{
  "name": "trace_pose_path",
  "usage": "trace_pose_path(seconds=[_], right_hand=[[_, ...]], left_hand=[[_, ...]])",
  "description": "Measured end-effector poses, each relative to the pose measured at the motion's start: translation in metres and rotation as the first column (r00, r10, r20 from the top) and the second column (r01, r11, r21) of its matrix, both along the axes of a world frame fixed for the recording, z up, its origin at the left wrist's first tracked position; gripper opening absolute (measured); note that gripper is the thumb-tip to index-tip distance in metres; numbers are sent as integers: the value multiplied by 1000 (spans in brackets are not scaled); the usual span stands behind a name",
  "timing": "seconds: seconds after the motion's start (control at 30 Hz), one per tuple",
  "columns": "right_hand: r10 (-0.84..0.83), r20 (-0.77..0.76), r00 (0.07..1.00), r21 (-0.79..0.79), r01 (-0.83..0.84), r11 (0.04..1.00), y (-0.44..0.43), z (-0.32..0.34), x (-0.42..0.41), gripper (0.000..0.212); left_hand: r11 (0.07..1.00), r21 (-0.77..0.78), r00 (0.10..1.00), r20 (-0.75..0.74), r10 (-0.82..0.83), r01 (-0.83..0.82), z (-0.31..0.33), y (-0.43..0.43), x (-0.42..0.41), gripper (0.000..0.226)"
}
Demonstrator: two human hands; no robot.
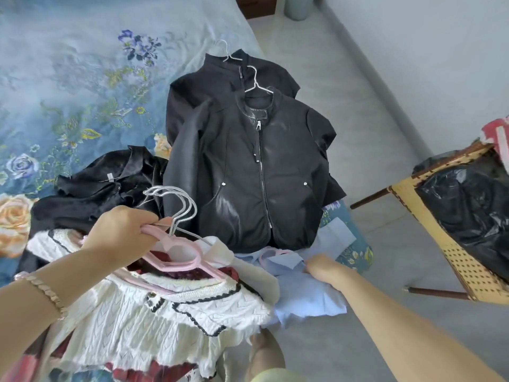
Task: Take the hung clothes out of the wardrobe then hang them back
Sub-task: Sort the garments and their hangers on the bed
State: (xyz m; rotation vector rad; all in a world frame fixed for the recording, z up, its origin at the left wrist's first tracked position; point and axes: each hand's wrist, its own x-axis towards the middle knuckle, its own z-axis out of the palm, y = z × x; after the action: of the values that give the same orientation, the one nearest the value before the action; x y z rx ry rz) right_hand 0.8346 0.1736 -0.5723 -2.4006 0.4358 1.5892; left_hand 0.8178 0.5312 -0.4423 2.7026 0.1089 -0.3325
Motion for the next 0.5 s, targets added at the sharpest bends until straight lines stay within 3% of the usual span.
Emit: trace_pose_path(seconds=[0.1, 0.23, 0.4, 0.5], right_hand=[[63, -36, 997, -47, -65, 997, 7, -3, -15, 28], [58, 35, 998, -74, -56, 996, 10, -14, -10, 34], [32, 248, 968, 20, -38, 999, 18, -30, 50, 22], [-11, 399, 917, 81, -23, 996, 31, -31, 112, 22]], left_hand=[[999, -10, 999, 18, -39, 39, -4, -1, -6, 25], [988, -2, 986, 64, -153, 154, -19, -10, -4, 35], [980, 50, 968, 156, -198, 192, -37, -20, 32, 48], [981, 73, 977, 99, -187, 180, -50, -21, 58, 45]])
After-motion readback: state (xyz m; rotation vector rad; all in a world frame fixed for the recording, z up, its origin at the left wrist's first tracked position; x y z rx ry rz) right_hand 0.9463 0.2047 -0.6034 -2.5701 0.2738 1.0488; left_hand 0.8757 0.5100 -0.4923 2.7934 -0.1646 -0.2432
